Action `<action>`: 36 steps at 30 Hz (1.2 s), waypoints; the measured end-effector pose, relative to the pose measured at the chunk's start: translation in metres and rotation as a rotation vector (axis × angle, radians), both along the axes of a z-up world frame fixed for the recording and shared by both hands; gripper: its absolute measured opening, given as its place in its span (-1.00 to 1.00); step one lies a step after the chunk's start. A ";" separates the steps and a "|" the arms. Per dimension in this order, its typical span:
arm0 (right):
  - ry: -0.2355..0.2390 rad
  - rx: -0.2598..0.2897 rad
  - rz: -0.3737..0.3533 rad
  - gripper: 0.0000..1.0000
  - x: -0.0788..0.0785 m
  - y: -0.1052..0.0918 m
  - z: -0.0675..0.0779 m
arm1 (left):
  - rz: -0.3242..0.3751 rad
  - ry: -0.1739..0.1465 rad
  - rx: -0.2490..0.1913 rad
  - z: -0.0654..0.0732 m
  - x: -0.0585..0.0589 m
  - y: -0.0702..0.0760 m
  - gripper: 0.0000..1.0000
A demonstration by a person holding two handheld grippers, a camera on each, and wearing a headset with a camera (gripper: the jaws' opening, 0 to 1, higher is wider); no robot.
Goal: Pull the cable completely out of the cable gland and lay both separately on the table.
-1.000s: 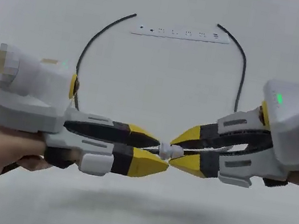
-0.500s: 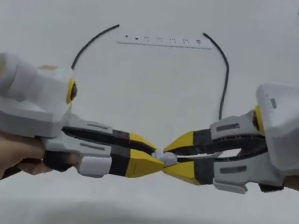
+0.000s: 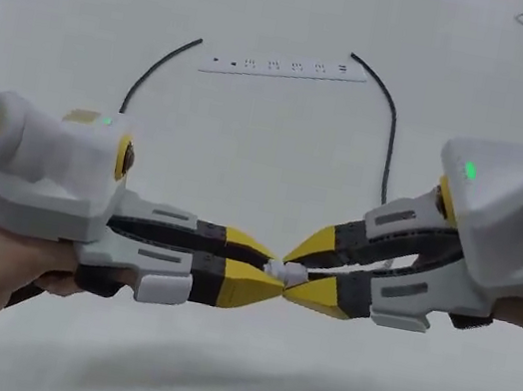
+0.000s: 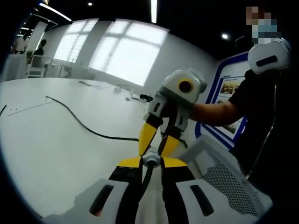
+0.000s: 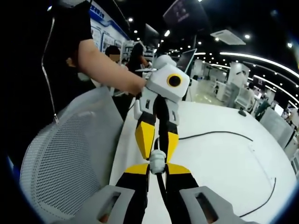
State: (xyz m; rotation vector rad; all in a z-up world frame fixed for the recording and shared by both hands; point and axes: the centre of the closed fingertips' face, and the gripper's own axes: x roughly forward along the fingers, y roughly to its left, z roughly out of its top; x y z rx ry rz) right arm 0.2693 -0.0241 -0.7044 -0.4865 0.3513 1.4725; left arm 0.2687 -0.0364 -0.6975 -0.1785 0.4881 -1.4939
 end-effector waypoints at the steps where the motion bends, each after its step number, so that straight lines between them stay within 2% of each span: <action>1: 0.018 0.000 -0.005 -0.84 0.001 0.000 0.000 | -0.001 0.000 0.001 0.000 0.000 0.000 -0.70; 4: 0.053 0.014 -0.018 -0.82 0.005 0.000 0.001 | 0.002 -0.028 0.001 0.003 0.002 0.001 -0.71; 5: 0.125 0.038 -0.036 -0.81 0.004 0.001 0.003 | -0.006 -0.061 0.006 0.004 0.003 0.002 -0.71; 6: 0.155 0.059 -0.043 -0.80 0.005 0.002 0.006 | -0.011 -0.105 0.011 0.005 0.004 0.003 -0.71; 7: 0.241 0.066 -0.060 -0.80 0.003 0.001 0.005 | -0.019 -0.114 0.017 0.006 0.002 0.002 -0.71; 9: 0.283 0.087 -0.061 -0.81 0.005 0.001 0.006 | -0.020 -0.164 0.023 0.008 0.003 0.002 -0.71; 11: 0.353 0.092 -0.067 -0.81 0.002 0.001 0.007 | -0.037 -0.183 0.035 0.007 0.000 0.002 -0.71; 12: 0.354 0.100 -0.076 -0.81 0.005 0.001 0.008 | -0.029 -0.201 0.037 0.008 0.002 0.003 -0.71; 14: 0.409 0.118 -0.087 -0.82 0.004 0.002 0.010 | -0.032 -0.221 0.036 0.008 0.002 0.003 -0.71; 16: 0.424 0.124 -0.086 -0.82 0.005 0.001 0.011 | -0.039 -0.248 0.041 0.008 0.003 0.003 -0.71; 20: 0.453 0.140 -0.093 -0.82 0.005 0.001 0.013 | -0.039 -0.270 0.037 0.010 0.005 0.002 -0.71; 27: 0.504 0.128 -0.097 -0.83 -0.001 0.001 0.009 | -0.046 -0.270 0.039 0.009 0.004 0.001 -0.71; 29: 0.446 0.121 -0.077 -0.84 -0.003 0.001 0.009 | -0.045 -0.266 0.041 0.008 0.004 0.002 -0.71; 35: 0.364 0.116 -0.075 -0.86 -0.002 0.001 0.012 | -0.029 -0.245 0.036 0.009 0.007 0.003 -0.71; 36: 0.358 0.115 -0.075 -0.86 -0.002 0.002 0.012 | -0.014 -0.212 0.038 0.009 0.008 0.003 -0.71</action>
